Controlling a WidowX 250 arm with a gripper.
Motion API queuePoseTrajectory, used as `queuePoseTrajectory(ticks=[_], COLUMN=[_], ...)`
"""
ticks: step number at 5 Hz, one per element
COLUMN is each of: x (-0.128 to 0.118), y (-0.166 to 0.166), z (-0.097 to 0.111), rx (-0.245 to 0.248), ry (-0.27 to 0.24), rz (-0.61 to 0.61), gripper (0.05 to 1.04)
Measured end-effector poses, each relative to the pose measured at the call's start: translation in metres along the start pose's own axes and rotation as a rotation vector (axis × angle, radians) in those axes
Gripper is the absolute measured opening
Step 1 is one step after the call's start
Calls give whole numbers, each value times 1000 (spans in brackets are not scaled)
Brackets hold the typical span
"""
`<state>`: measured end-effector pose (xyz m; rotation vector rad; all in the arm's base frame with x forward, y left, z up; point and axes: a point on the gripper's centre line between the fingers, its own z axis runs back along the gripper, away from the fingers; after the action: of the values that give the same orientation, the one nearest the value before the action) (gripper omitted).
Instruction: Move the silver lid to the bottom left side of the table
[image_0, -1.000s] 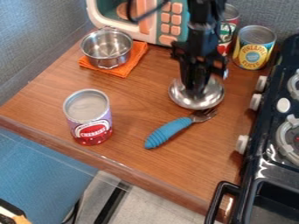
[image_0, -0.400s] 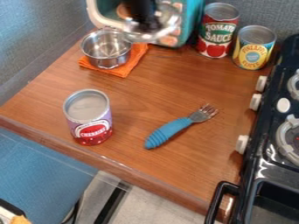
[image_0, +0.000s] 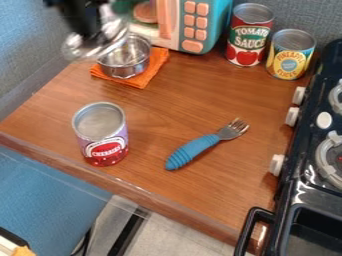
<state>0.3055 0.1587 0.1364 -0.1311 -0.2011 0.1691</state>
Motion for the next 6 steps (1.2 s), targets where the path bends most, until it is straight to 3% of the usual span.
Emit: queuePoseTrajectory(ticks=[2, 4, 5, 6], x=[-37, -55, -57, -58], y=[55, 67, 58, 56], z=[-20, -61, -79, -80], rx=[66, 110, 106, 110], ry=[21, 103, 167, 175], rz=[92, 119, 91, 75], gripper=[287, 287, 287, 345])
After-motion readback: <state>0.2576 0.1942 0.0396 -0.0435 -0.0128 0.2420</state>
